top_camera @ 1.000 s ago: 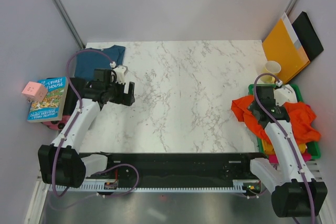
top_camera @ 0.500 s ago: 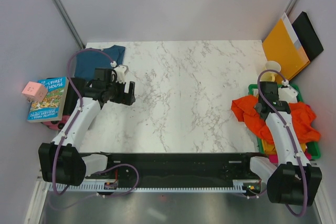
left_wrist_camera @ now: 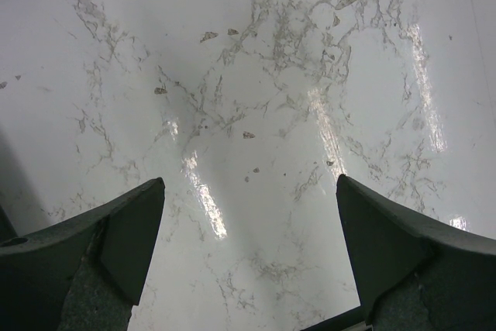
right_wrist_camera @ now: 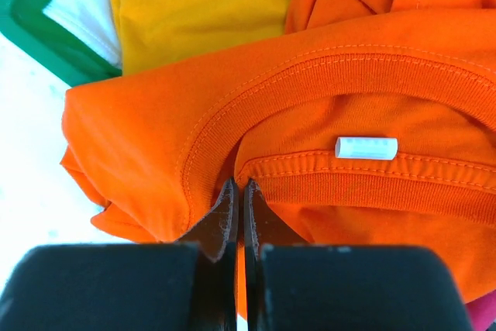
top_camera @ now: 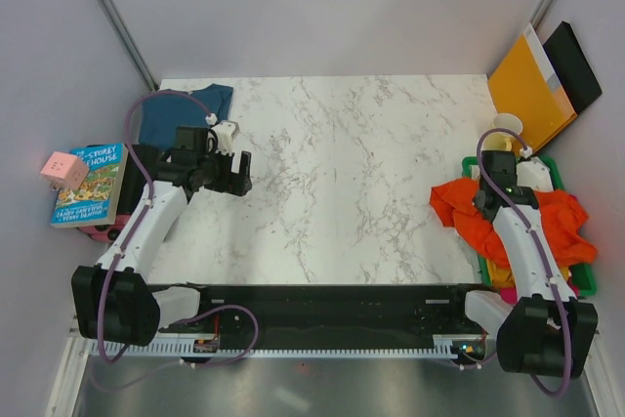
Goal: Fold and stack the t-shirts
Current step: Grab crumpled tshirt from bin with the right arm, then move the tshirt to the center of the board
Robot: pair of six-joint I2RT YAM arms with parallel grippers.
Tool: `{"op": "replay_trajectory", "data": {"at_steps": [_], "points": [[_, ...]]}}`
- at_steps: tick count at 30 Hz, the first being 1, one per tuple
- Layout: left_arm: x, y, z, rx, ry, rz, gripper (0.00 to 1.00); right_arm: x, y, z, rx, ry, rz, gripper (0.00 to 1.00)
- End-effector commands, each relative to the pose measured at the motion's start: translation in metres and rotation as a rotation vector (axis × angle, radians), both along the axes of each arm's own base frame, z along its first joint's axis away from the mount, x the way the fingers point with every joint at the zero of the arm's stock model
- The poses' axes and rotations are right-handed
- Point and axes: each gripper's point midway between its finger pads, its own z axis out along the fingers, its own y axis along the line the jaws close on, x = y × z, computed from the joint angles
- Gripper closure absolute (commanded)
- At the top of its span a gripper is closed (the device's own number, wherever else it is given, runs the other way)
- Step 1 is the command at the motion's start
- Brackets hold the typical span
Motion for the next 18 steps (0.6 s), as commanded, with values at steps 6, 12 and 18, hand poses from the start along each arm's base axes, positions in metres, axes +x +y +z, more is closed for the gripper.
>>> {"op": "replay_trajectory", "data": {"at_steps": [6, 12, 18], "points": [[0.007, -0.006, 0.022, -0.043, -0.053, 0.003, 0.02, 0.081, 0.059, 0.157, 0.062, -0.493, 0.308, 1.0], [0.009, -0.005, 0.032, -0.052, -0.071, 0.013, 0.02, 0.134, 0.188, 0.285, 0.151, -0.661, 0.697, 1.0], [0.007, -0.011, 0.052, -0.083, -0.117, -0.003, 0.02, 0.14, 0.313, 0.344, 0.181, -0.698, 0.977, 1.0]]}}
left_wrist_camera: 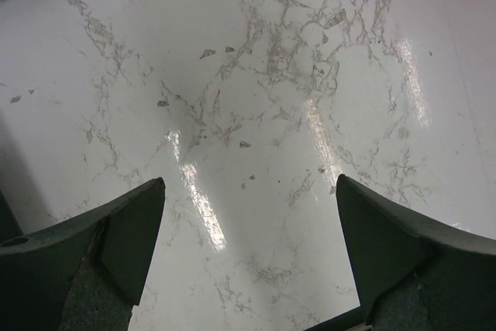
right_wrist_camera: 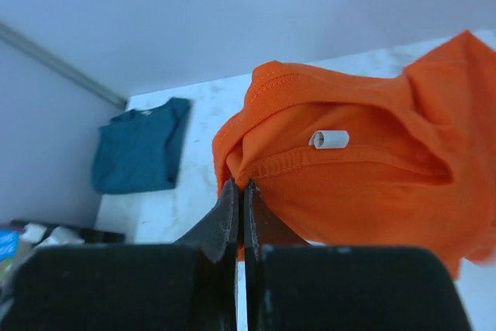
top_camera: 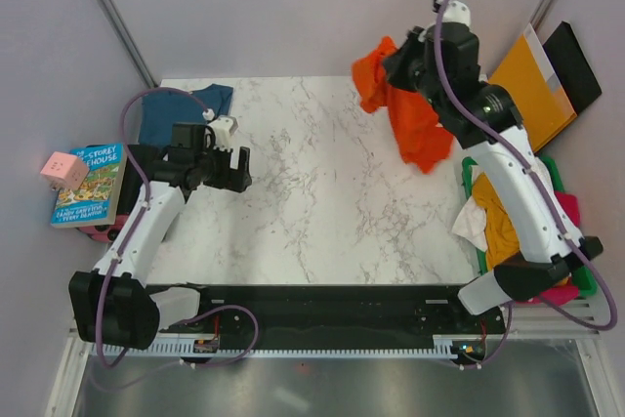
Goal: Fold and stack the t-shirts
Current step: Move the tshirt to the center of the board
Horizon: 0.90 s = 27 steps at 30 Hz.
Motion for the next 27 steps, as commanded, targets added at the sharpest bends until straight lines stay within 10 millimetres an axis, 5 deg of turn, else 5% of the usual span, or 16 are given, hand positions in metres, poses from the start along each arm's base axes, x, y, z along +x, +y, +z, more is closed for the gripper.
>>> {"op": "replay_trajectory", "data": {"at_steps": [1, 4, 7, 8, 13, 17, 25, 26, 27], "points": [[0.003, -0.009, 0.041, -0.071, -0.096, -0.007, 0.02, -0.018, 0.088, 0.026, -0.049, -0.046, 0.222, 1.0], [0.001, -0.008, 0.053, -0.077, -0.132, 0.001, 0.02, -0.03, 0.144, 0.008, -0.081, -0.018, 0.327, 1.0], [-0.003, -0.006, 0.058, -0.075, -0.154, 0.006, 0.01, -0.043, 0.182, -0.041, -0.147, 0.057, 0.38, 1.0], [-0.004, -0.004, 0.055, -0.067, -0.152, 0.015, 0.01, -0.045, 0.189, -0.073, -0.17, 0.103, 0.377, 1.0], [-0.006, 0.01, 0.052, -0.032, -0.161, 0.074, 0.01, -0.071, 0.202, -0.158, -0.172, 0.22, 0.387, 1.0], [-0.006, 0.022, 0.052, -0.017, -0.173, 0.117, 0.01, -0.089, 0.175, -0.213, -0.226, 0.304, 0.314, 1.0], [-0.004, 0.016, 0.044, -0.044, -0.143, 0.098, 0.01, -0.081, 0.085, -0.236, -0.268, 0.328, 0.065, 1.0], [-0.003, 0.015, 0.044, -0.048, -0.14, 0.096, 0.01, -0.082, 0.079, -0.242, -0.29, 0.345, 0.058, 0.9], [-0.003, 0.015, 0.042, -0.047, -0.133, 0.092, 0.01, -0.081, 0.076, -0.243, -0.304, 0.347, 0.053, 0.57]]}}
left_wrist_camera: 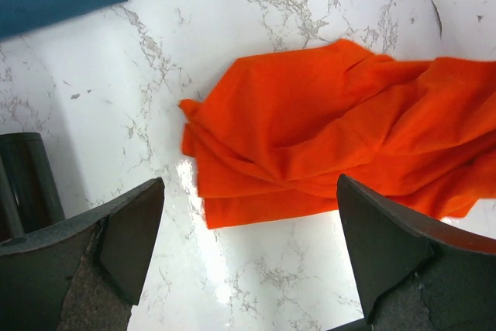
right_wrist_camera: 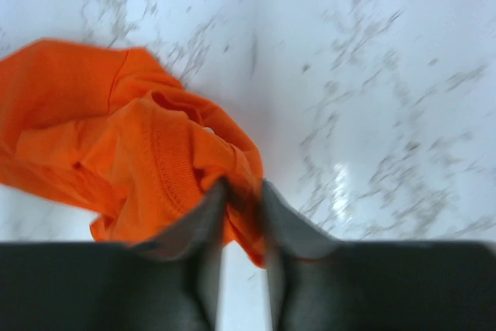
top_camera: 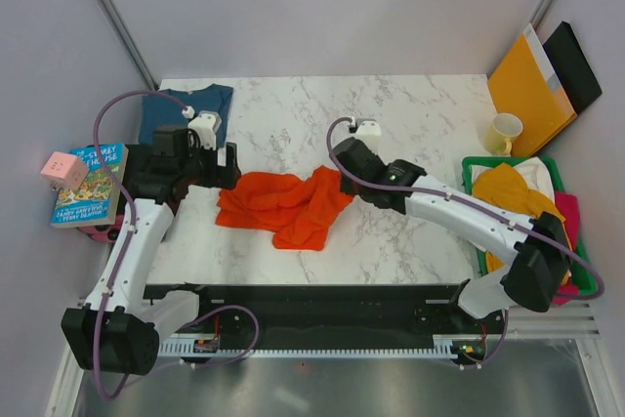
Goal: Fold and stack the t-shirts
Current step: Move the tshirt to the center of the board, then flatten out the tshirt
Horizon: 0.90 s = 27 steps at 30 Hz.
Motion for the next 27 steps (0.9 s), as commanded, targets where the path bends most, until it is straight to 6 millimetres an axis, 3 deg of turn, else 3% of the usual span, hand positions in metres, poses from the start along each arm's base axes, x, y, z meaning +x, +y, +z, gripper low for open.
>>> {"op": "replay_trajectory", "data": {"at_steps": [1, 2, 3, 7, 11, 17, 19, 22, 25, 27], "points": [[0.005, -0.005, -0.003, -0.032, 0.011, -0.004, 0.01, 0.019, -0.03, 0.017, -0.006, -0.074, -0.121, 0.46], [0.005, -0.005, -0.005, -0.036, 0.017, -0.005, 0.01, 0.018, -0.033, 0.014, -0.03, -0.066, -0.124, 0.38], [0.005, -0.006, -0.006, -0.038, 0.017, -0.011, 0.01, 0.017, -0.033, 0.014, -0.03, -0.064, -0.118, 0.23], [0.006, -0.008, -0.013, -0.038, 0.029, -0.026, 0.01, 0.008, -0.025, 0.013, -0.031, -0.063, -0.073, 0.16], [0.009, -0.011, -0.018, -0.046, 0.049, -0.039, 0.02, -0.017, -0.005, -0.009, -0.082, -0.032, 0.013, 0.21], [0.007, -0.013, -0.023, -0.054, 0.06, -0.048, 0.02, -0.049, -0.009, -0.068, -0.093, 0.07, -0.049, 0.47], [0.006, -0.013, -0.026, -0.052, 0.067, -0.051, 0.02, -0.058, -0.009, -0.084, -0.074, 0.1, -0.07, 0.52], [0.006, -0.014, -0.029, -0.056, 0.077, -0.055, 0.02, -0.064, -0.013, -0.1, -0.091, 0.119, -0.093, 0.51], [0.007, -0.015, -0.029, -0.058, 0.08, -0.057, 0.02, -0.061, -0.015, -0.109, -0.13, 0.113, -0.108, 0.43], [0.009, -0.015, -0.029, -0.058, 0.08, -0.055, 0.02, -0.056, -0.013, -0.108, -0.136, 0.102, -0.115, 0.46]]}}
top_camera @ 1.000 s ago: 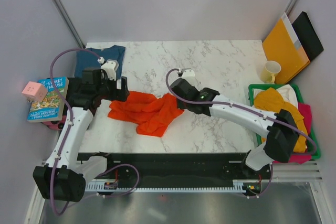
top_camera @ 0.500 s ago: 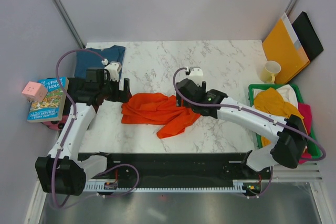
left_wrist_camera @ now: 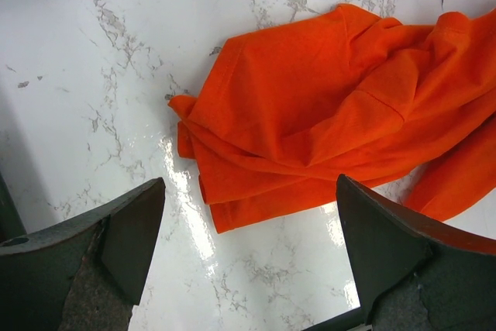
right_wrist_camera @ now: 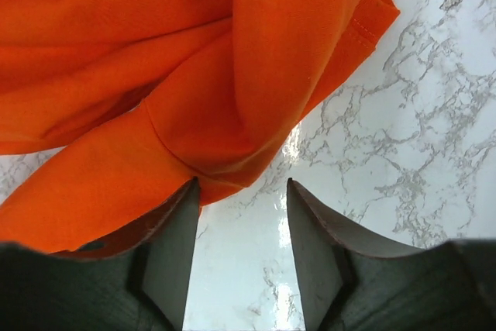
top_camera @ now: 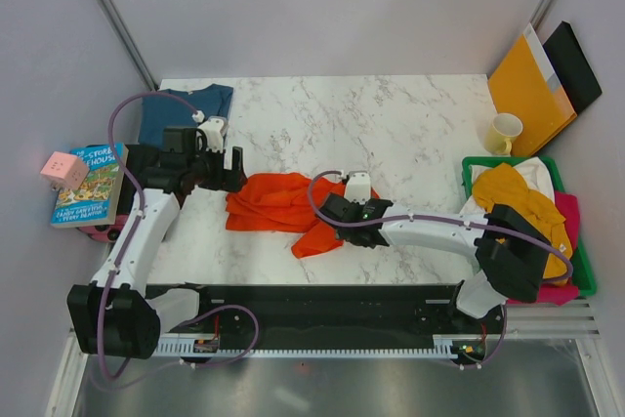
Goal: Fold and stack the t-shirts
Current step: Flatten out the tshirt
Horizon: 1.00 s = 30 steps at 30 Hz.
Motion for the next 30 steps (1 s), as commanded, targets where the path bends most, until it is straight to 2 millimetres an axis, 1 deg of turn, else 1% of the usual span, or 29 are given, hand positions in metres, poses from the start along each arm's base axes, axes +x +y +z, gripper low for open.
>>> {"op": "replay_trajectory", "data": {"at_steps": [1, 3, 4, 7, 10, 11, 12, 13, 14, 17, 18, 20, 21, 23, 24, 26, 28, 30], "points": [[0.007, -0.004, 0.002, -0.027, -0.017, -0.007, 0.02, 0.013, 0.009, 0.002, 0.017, -0.057, -0.053, 0.47], [0.007, -0.004, 0.002, -0.025, -0.02, -0.01, 0.02, 0.018, 0.012, 0.005, 0.012, -0.073, -0.056, 0.5], [0.008, -0.004, 0.001, -0.025, -0.016, -0.007, 0.02, 0.019, 0.012, 0.001, 0.004, -0.072, -0.058, 0.51], [0.008, -0.003, -0.001, -0.019, -0.013, -0.009, 0.02, 0.022, 0.009, 0.004, -0.001, -0.088, -0.075, 0.62], [0.008, -0.002, -0.002, -0.01, -0.016, -0.011, 0.03, 0.022, 0.003, 0.007, -0.001, -0.109, -0.097, 0.76], [0.008, -0.002, -0.002, -0.008, -0.015, -0.011, 0.03, 0.022, 0.001, 0.008, -0.001, -0.112, -0.1, 0.86], [0.008, -0.002, -0.004, -0.007, -0.01, -0.01, 0.03, 0.022, -0.003, 0.011, -0.003, -0.122, -0.114, 0.92], [0.008, -0.002, -0.004, -0.006, -0.012, -0.011, 0.04, 0.022, -0.006, 0.012, -0.005, -0.127, -0.123, 1.0], [0.008, -0.002, -0.004, -0.005, -0.011, -0.012, 0.04, 0.022, -0.008, 0.013, -0.006, -0.131, -0.133, 1.0], [0.007, -0.002, -0.009, -0.002, 0.001, -0.018, 0.09, 0.023, -0.015, 0.026, 0.005, -0.163, -0.16, 1.0], [0.008, -0.001, -0.012, 0.005, 0.009, -0.016, 0.14, 0.024, -0.017, 0.04, 0.025, -0.184, -0.169, 1.0], [0.007, 0.0, -0.017, 0.009, 0.023, -0.023, 0.17, 0.03, -0.023, 0.064, 0.035, -0.248, -0.188, 1.0], [0.004, -0.003, -0.025, 0.001, 0.046, -0.039, 0.16, 0.032, -0.025, 0.085, 0.071, -0.284, -0.195, 1.0], [-0.001, -0.006, -0.034, -0.008, 0.07, -0.069, 0.13, 0.036, -0.03, 0.109, 0.073, -0.34, -0.198, 1.0], [-0.006, -0.011, -0.041, -0.026, 0.093, -0.089, 0.11, 0.038, -0.032, 0.125, 0.082, -0.361, -0.202, 1.0], [-0.012, -0.012, -0.052, -0.028, 0.119, -0.109, 0.11, 0.04, -0.035, 0.14, 0.078, -0.383, -0.208, 1.0], [-0.012, -0.012, -0.056, -0.021, 0.124, -0.115, 0.12, 0.039, -0.038, 0.142, 0.066, -0.38, -0.209, 1.0], [-0.01, -0.009, -0.059, -0.005, 0.132, -0.108, 0.17, 0.037, -0.039, 0.14, 0.07, -0.376, -0.211, 1.0]]}}
